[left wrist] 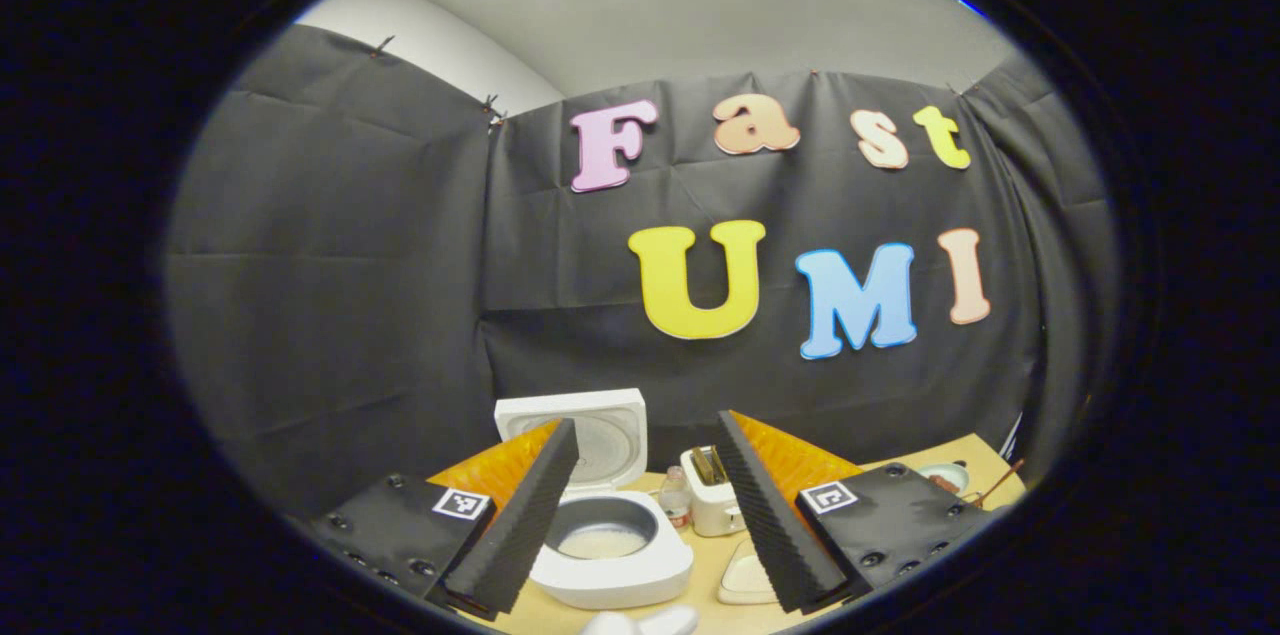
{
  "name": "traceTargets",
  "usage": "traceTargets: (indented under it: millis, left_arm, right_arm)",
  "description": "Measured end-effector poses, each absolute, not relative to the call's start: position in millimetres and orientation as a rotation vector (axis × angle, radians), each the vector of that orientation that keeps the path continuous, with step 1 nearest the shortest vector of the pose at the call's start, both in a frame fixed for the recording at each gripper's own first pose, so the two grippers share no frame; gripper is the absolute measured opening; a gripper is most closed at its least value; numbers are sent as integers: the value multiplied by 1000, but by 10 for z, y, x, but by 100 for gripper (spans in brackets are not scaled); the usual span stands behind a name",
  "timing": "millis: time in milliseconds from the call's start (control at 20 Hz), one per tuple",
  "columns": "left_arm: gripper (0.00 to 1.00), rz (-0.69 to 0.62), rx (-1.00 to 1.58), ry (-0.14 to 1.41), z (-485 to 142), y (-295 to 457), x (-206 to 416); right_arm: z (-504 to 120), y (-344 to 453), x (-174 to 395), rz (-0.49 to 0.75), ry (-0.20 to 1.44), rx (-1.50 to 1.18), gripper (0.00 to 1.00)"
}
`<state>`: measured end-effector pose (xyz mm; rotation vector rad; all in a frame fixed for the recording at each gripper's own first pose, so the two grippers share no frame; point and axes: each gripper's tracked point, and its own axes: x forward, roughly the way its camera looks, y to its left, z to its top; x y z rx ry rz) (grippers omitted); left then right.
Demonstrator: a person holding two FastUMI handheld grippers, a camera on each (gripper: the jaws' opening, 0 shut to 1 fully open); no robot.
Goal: Close the left gripper, press the button to open the rice cooker; take a wooden spoon from the chopstick holder with the right hand, scoop a spoonful of rice and pour it into the rice cooker, then put the wooden spoon back into the chopstick holder.
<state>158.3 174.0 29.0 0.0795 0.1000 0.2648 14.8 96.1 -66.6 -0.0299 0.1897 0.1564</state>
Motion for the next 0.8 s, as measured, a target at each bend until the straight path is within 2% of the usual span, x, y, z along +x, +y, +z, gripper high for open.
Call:
traceTargets:
  millis: [150,400,500,650,700,750,800]
  left_arm:
    - [99,307,96,75,476,2072,2026]
    - [99,347,53,121,380,2606,2919]
    - [99,377,55,146,235,2862,3268]
    - [94,419,59,213,-88,3186,3747]
    - [94,432,64,240,-231,3298,3908]
    - [96,441,62,269,-373,3383,4044]
    - [96,451,59,307,-513,3457,4160]
  right_arm:
    - [-794,1023,262,166,228,-40,98]
    - [-1016,1130,414,177,300,-57,98]
    - [-1079,1179,459,184,323,-66,98]
    - [-1183,1238,505,190,356,-75,99]
    - [-1195,1254,521,193,365,-78,94]
    - [-1227,1267,517,193,373,-79,99]
    - [-1240,1275,521,194,381,-80,98]
